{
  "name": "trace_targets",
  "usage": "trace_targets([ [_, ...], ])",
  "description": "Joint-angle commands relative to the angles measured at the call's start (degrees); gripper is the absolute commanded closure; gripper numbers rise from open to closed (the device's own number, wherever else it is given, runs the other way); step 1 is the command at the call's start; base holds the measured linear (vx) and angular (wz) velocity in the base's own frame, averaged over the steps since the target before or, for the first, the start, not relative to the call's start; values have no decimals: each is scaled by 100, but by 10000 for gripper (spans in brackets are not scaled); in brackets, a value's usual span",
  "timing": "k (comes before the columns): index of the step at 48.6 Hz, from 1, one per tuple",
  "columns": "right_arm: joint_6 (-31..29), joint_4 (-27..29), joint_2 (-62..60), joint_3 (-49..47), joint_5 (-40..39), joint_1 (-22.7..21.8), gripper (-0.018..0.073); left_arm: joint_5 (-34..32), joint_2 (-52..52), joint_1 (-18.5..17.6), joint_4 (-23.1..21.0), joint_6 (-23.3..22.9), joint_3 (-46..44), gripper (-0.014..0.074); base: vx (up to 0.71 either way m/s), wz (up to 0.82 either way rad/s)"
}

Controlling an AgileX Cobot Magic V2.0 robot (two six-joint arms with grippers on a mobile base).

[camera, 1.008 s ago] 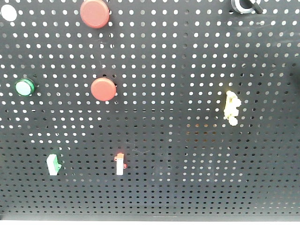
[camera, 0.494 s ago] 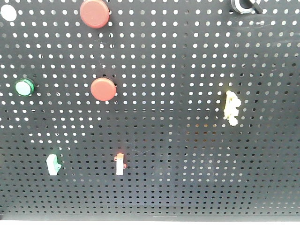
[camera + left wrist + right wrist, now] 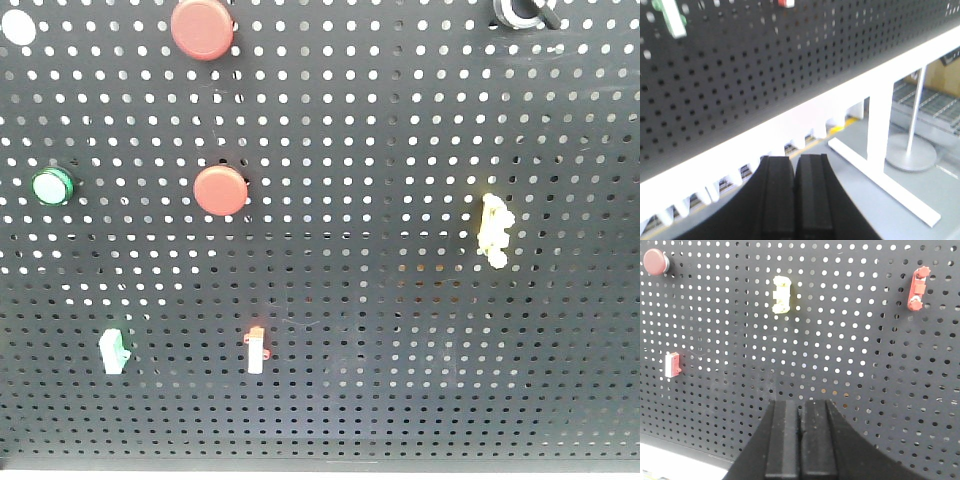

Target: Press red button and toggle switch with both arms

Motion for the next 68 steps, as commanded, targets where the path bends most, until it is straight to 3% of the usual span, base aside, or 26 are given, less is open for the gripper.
trace_targets([
  [1, -43, 87, 58, -153, -375, -37, 562, -357, 84, -19, -5, -60, -158, 594, 0, 0],
  [11, -48, 87, 58, -153, -376, -37, 562, -622, -172, 77, 23, -15, 221, 594, 0, 0],
  [22, -48, 87, 58, -153, -376, -37, 562, -1588, -1267, 1166, -2, -190, 1336, 594, 0, 0],
  [27, -48, 87, 58, -153, -376, -37, 562, -1155, -1743, 1561, -2, -221, 1342, 594, 0, 0],
  [33, -48, 87, 58, -153, -376, -37, 562, -1098, -2066, 1925, -2, -244, 1353, 594, 0, 0],
  [68, -48, 87, 58, -153, -376, -37, 562, -1126, -2042, 1956, 5, -279, 1348, 594, 0, 0],
])
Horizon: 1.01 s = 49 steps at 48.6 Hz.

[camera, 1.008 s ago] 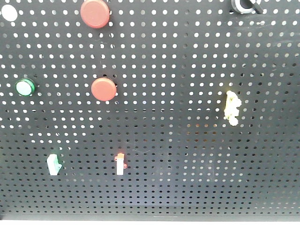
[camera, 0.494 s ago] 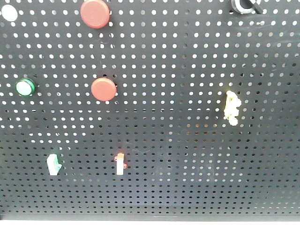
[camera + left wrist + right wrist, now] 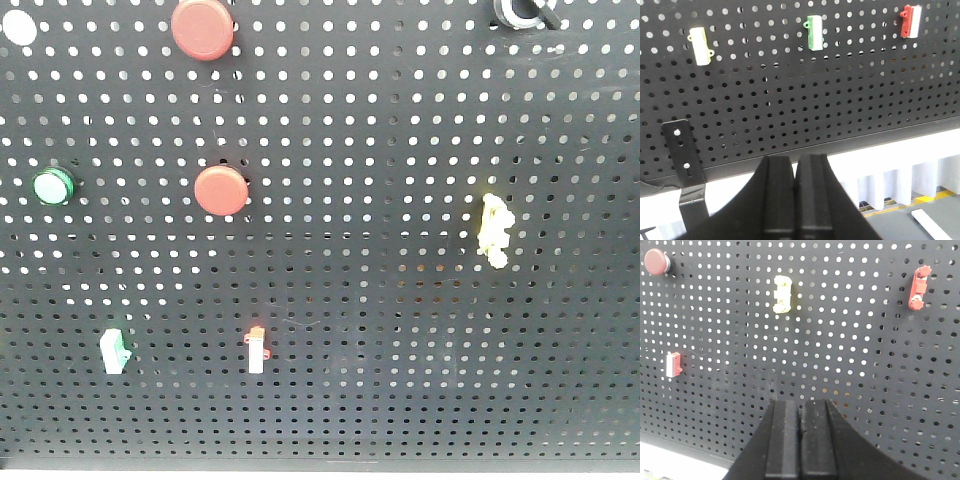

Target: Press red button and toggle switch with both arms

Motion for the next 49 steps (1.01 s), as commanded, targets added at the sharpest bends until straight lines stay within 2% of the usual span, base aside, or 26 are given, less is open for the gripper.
trace_targets([
  [1, -48, 70, 58, -153, -387, -37, 562, -439, -92, 8, -31, -55, 188, 594, 0, 0],
  [16, -34, 25, 81, -94, -411, -37, 562, -439, -92, 8, -31, -55, 188, 594, 0, 0],
  [19, 128, -209, 81, 68, -422, -68, 562, -439, -92, 8, -31, -55, 188, 594, 0, 0],
  [24, 1044, -966, 81, 422, -427, -362, 562, -439, -92, 8, -31, -55, 188, 594, 0, 0],
  [29, 2339, -2069, -48, 935, -434, -781, 562, -439, -92, 8, -31, -55, 188, 594, 0, 0],
  [34, 3319, -2923, -275, 1459, -527, -937, 562, -439, -92, 8, -31, -55, 188, 594, 0, 0],
  [41, 4169, -3461, -367, 2101, -1060, -904, 562, -432, -92, 8, -31, -55, 188, 594, 0, 0],
  [49, 4308, -3509, -367, 2175, -1090, -904, 562, -427, -92, 8, -31, -55, 188, 594, 0, 0],
])
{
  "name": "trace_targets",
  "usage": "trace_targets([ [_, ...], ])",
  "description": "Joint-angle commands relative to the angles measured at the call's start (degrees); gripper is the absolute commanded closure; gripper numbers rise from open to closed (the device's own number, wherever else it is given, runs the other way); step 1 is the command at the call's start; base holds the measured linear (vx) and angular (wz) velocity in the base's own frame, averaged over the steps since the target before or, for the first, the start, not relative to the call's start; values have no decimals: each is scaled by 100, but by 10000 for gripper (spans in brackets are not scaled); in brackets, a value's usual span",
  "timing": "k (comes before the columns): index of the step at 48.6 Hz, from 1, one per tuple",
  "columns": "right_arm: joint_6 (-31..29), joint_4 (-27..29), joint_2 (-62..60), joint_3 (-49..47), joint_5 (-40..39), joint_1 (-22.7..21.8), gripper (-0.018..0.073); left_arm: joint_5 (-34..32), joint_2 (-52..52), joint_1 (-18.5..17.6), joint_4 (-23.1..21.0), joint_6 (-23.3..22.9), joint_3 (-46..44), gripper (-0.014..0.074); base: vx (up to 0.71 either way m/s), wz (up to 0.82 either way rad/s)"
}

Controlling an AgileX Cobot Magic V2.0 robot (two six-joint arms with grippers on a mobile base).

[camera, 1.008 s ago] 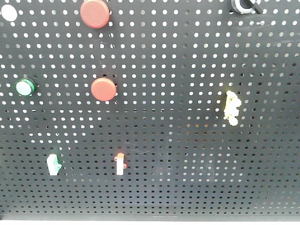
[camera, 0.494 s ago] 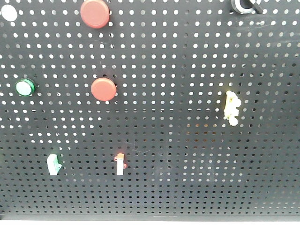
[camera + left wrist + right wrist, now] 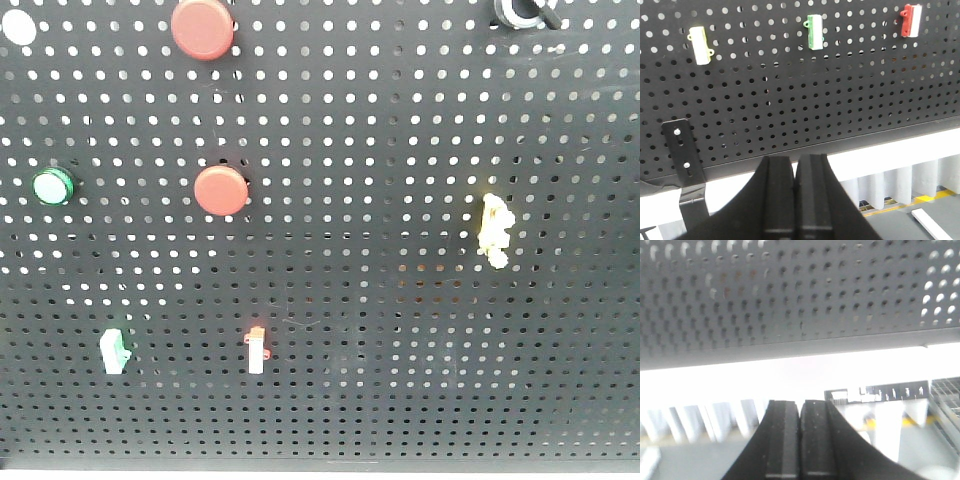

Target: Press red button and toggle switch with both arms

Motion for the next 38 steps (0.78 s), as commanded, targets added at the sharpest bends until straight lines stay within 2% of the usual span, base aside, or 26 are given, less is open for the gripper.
trace_targets([
  [1, 94, -112, -102, 65, -567, -18, 562, -445, -92, 8, -31, -55, 188, 594, 0, 0],
  [38, 88, -112, -102, 65, -550, -18, 562, -445, -92, 8, -31, -55, 188, 594, 0, 0],
])
